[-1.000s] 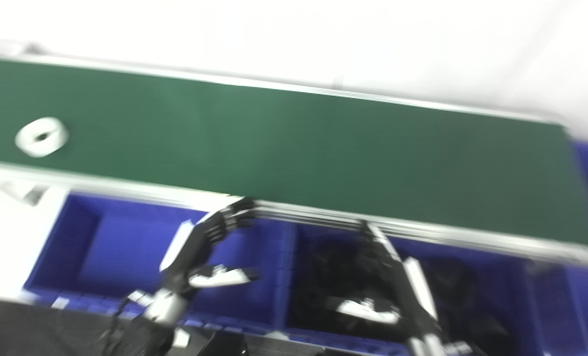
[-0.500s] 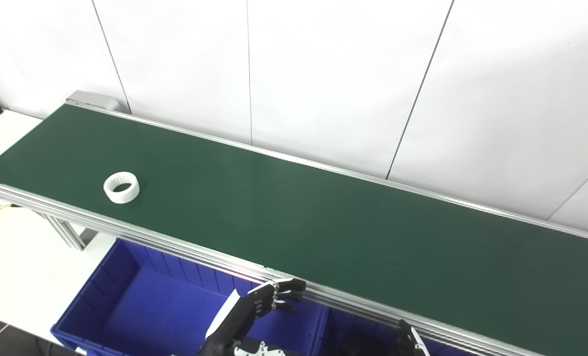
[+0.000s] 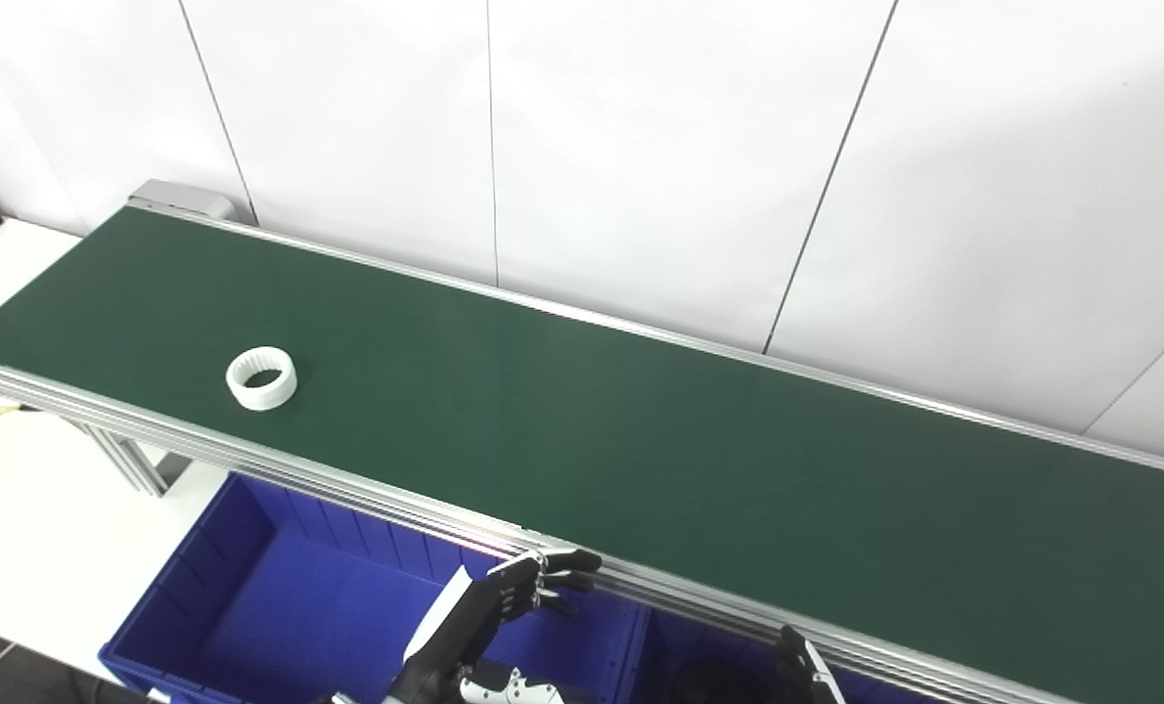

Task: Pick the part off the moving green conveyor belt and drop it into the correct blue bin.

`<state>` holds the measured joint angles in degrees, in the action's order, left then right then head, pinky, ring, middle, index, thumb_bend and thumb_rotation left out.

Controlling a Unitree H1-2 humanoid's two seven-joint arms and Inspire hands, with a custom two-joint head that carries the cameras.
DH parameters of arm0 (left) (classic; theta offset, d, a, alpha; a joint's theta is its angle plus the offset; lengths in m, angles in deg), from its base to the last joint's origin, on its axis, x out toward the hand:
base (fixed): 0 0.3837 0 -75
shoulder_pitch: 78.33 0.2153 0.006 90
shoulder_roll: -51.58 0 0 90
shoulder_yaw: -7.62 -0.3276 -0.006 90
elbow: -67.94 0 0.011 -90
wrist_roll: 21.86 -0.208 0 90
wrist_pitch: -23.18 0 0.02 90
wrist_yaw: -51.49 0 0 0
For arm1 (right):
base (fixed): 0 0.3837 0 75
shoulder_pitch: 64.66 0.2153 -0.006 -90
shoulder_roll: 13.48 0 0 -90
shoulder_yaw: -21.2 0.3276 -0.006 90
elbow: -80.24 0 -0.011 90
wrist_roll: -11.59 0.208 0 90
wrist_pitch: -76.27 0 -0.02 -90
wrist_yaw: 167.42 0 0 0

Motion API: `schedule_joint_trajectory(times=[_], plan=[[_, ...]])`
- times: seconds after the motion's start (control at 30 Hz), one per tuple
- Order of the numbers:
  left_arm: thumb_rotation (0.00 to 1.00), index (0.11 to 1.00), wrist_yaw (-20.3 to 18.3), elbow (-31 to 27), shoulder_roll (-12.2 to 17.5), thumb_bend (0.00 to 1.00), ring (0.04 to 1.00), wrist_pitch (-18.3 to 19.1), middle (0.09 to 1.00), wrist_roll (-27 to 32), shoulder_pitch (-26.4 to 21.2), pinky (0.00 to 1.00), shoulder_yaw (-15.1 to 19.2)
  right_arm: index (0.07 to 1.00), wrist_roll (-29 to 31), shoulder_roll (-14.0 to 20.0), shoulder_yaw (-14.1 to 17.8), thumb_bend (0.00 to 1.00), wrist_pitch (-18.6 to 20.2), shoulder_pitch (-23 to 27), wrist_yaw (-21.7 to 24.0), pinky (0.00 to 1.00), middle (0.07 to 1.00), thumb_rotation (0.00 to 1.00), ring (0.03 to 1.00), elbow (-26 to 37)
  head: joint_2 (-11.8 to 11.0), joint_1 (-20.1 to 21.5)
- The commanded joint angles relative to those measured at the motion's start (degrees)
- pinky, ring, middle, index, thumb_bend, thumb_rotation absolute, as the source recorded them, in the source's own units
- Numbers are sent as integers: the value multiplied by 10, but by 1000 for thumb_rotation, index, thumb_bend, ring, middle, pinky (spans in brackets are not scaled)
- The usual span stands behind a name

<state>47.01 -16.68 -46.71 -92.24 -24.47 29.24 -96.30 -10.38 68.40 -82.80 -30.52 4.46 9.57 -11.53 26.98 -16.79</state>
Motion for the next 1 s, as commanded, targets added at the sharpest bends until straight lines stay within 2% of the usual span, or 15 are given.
schedule_joint_trajectory(times=[0.0,0.07,0.2,0.4,0.47,0.6,0.77,0.97], plan=[[298,762,10,-15,4,1000,749,-15,804,-1,-4,637,-1,928,3,-2,-2,893,-45,2,-10,802,893,263,867,10,1,-1],[297,763,12,-16,5,1000,749,-15,805,-2,-4,638,-2,919,-3,-3,-1,895,-45,1,-12,792,887,258,862,12,1,2],[296,762,19,-15,6,1000,747,-15,803,-4,-6,638,-4,895,-4,-3,0,900,-77,4,-22,765,863,251,835,2,0,4],[290,763,34,-20,7,1000,741,-15,801,-7,-7,630,-9,866,3,-2,-2,920,-100,6,-36,741,841,272,809,-10,-6,0],[285,771,34,-37,6,1000,745,-15,806,-3,-4,629,-9,863,3,1,-3,924,-100,8,-38,738,840,287,808,-13,-7,-3],[319,782,22,-109,4,1000,757,-15,821,4,-3,643,-11,859,4,11,-10,924,-101,16,-46,737,834,296,804,-22,-10,-9],[341,788,18,-182,6,1000,779,-15,830,-5,-31,669,-14,864,16,17,-18,934,-101,24,-54,716,839,279,804,-31,-15,-13],[346,779,20,-212,-6,1000,791,-14,829,-28,-65,691,-1,860,22,24,-26,946,-101,35,-67,723,839,270,800,-42,-19,-17]])
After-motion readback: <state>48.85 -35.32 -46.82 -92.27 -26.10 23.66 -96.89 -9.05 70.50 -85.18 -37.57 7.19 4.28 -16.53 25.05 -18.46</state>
